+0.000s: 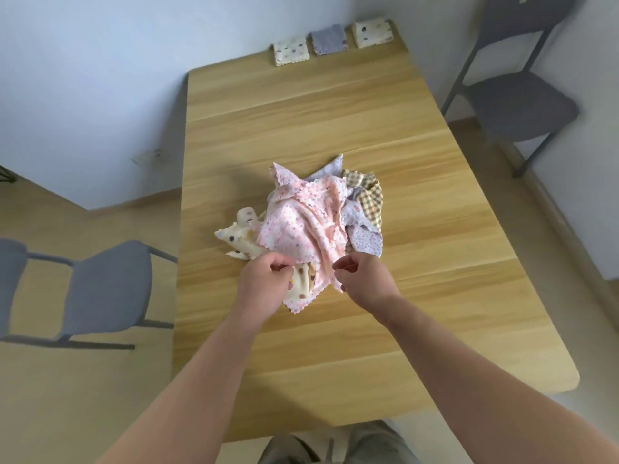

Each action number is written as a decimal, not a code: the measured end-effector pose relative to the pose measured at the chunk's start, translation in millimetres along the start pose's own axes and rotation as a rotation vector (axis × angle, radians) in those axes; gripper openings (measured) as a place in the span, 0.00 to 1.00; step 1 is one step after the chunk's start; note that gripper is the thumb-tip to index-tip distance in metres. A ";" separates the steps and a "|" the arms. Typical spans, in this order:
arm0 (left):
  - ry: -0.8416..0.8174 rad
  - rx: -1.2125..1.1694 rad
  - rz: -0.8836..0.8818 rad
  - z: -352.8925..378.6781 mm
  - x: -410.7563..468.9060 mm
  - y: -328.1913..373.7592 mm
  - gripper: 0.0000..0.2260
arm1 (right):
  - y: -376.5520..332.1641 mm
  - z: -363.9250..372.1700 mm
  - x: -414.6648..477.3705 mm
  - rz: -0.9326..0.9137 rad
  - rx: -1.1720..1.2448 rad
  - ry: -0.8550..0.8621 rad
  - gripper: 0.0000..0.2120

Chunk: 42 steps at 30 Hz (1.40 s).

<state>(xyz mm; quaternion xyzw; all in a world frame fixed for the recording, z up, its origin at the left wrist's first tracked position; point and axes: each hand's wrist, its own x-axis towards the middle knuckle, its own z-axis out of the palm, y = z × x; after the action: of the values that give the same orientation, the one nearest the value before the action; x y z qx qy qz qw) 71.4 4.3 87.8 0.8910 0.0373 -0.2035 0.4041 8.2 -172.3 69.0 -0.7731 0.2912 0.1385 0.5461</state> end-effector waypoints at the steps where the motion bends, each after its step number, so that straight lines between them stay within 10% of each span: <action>1: 0.013 0.004 0.000 3.8 0.7 0.6 0.08 | 1.0 -1.7 3.1 -0.012 -0.002 -0.013 0.05; 10: 0.123 0.115 0.114 18.0 19.8 -16.7 0.07 | 14.8 10.6 35.6 -0.248 -0.193 -0.005 0.09; 22: 0.541 0.830 0.566 36.0 96.2 -78.5 0.21 | 40.1 88.9 92.9 -0.644 -0.787 0.360 0.14; 36: 0.660 0.164 0.876 23.9 9.3 -21.0 0.08 | 57.7 61.0 2.0 -0.811 -0.323 0.695 0.11; 42: 0.699 0.112 1.058 7.6 -36.8 -2.4 0.02 | 50.5 51.8 -60.9 -0.850 -0.200 0.428 0.24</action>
<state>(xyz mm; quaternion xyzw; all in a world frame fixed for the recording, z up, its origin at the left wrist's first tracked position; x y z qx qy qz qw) 34.8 3.9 96.1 0.8226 -0.2889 0.3248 0.3666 -65.1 -118.0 44.0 -0.8834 0.0409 -0.2318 0.4052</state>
